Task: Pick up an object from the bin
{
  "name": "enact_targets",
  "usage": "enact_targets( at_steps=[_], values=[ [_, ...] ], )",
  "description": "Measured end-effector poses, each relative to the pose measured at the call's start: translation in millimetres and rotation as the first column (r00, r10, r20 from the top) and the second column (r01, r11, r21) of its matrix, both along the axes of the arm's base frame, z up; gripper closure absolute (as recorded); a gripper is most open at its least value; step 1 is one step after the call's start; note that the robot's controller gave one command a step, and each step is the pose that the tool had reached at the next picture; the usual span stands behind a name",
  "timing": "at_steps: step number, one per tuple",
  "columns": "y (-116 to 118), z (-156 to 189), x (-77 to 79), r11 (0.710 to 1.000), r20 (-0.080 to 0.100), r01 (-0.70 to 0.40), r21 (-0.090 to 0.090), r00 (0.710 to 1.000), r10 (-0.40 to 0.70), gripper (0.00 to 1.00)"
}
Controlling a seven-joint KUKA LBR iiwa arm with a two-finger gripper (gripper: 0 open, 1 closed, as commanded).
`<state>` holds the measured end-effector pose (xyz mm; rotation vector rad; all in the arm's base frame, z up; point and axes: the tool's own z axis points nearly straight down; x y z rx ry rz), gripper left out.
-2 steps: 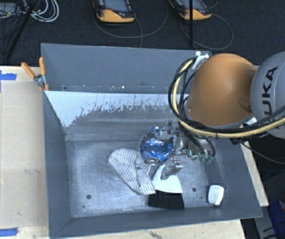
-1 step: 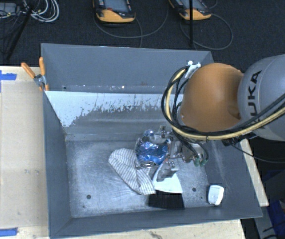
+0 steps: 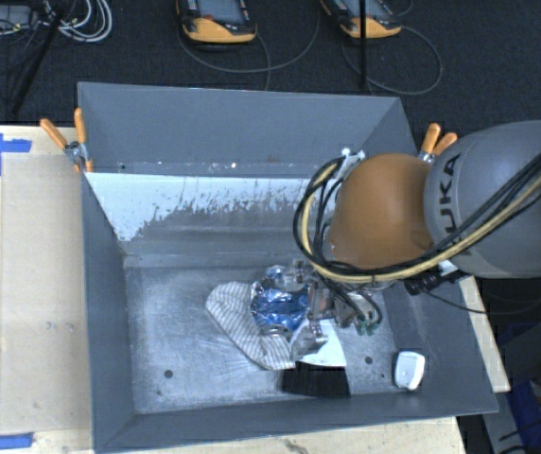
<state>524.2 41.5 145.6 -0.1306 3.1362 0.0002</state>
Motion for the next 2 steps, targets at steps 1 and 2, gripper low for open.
enact_targets(
  at_steps=[1, 2],
  values=[
    [-22.0, -54.9, 37.3, 1.0, 0.002, 0.028, 0.002, 1.0, -0.028, 0.0],
    [-25.6, -62.5, 45.7, 0.999, 0.007, 0.033, 0.002, 0.999, -0.033, 1.0]
  ],
)
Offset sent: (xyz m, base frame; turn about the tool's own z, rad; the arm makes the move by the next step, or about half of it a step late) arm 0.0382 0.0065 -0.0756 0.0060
